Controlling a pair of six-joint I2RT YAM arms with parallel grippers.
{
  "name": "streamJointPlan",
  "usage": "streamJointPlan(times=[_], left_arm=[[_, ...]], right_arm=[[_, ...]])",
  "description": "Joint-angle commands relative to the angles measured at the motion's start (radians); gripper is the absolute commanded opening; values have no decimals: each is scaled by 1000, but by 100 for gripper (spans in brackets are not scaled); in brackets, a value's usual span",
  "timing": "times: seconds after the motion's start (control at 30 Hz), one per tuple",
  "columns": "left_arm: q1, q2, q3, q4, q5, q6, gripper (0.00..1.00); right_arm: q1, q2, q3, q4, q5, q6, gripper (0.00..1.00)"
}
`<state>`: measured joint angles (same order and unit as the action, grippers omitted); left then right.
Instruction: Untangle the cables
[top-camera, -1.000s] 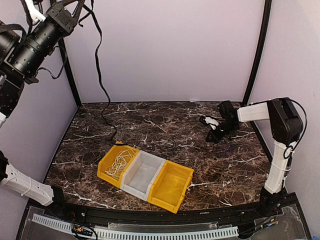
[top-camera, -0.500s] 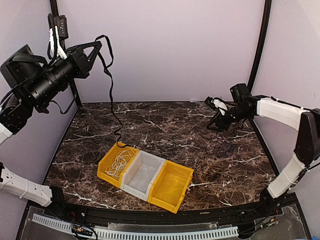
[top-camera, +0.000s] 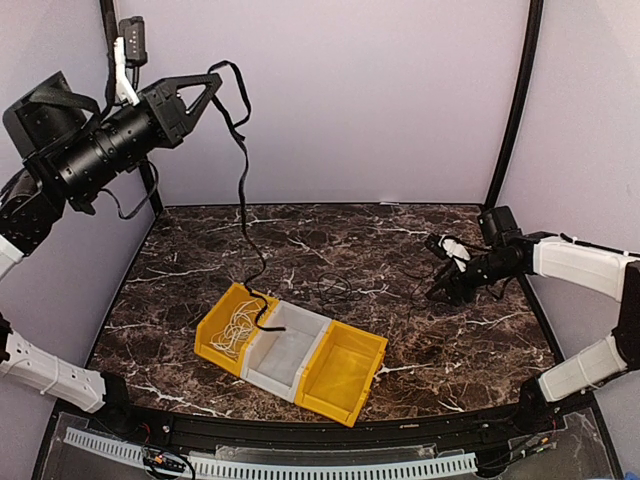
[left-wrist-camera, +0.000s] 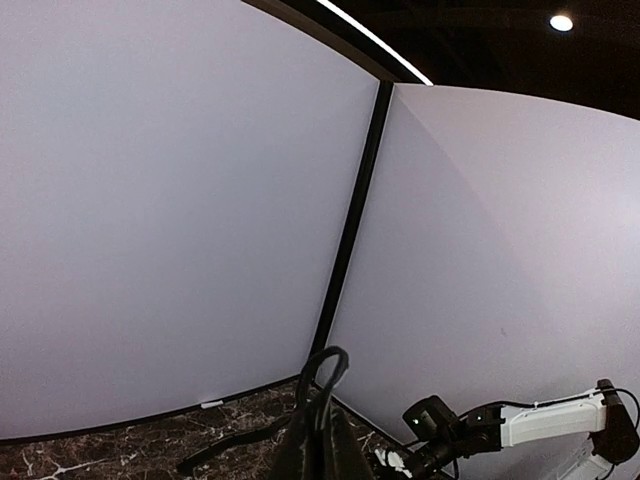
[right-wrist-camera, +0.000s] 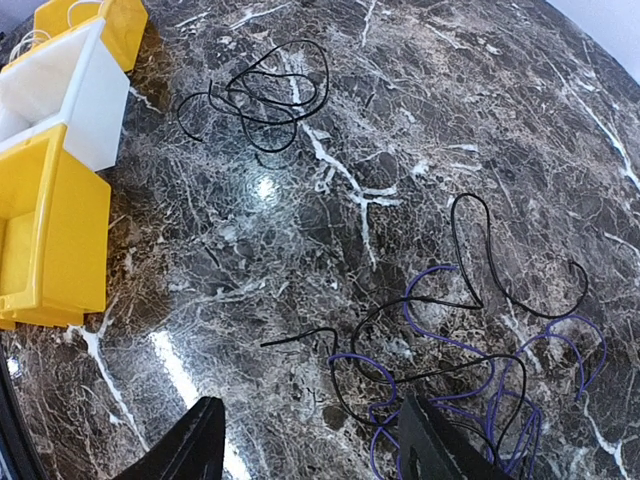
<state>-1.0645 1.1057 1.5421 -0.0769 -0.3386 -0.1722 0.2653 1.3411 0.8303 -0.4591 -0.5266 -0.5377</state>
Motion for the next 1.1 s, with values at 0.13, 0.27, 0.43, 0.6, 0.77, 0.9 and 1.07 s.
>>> streamJointPlan(times=[0.13, 0.27, 0.43, 0.6, 0.77, 0.9, 1.07], left_arm=[[0, -3, -133, 28, 122, -149, 0], [0, -16, -160, 37, 131, -180, 0], [0, -35, -163, 44, 127, -186, 0], [0, -35, -132, 30, 114, -158, 0], [0, -36, -96, 30, 103, -116, 0], [0, -37, -46, 11, 89, -71, 0], [0, -41, -12, 2, 86, -50, 0]], right_arm=[[-11, -13, -14, 105, -3, 5, 62], [-11, 17, -16, 107, -9, 1, 62], [-11, 26, -22, 112, -9, -1, 62], [-11, 27, -25, 107, -12, -3, 63], [-11, 29, -29, 108, -7, -7, 63], [-12, 40, -30, 106, -7, -8, 63], [-11, 51, -28, 107, -4, -13, 63]])
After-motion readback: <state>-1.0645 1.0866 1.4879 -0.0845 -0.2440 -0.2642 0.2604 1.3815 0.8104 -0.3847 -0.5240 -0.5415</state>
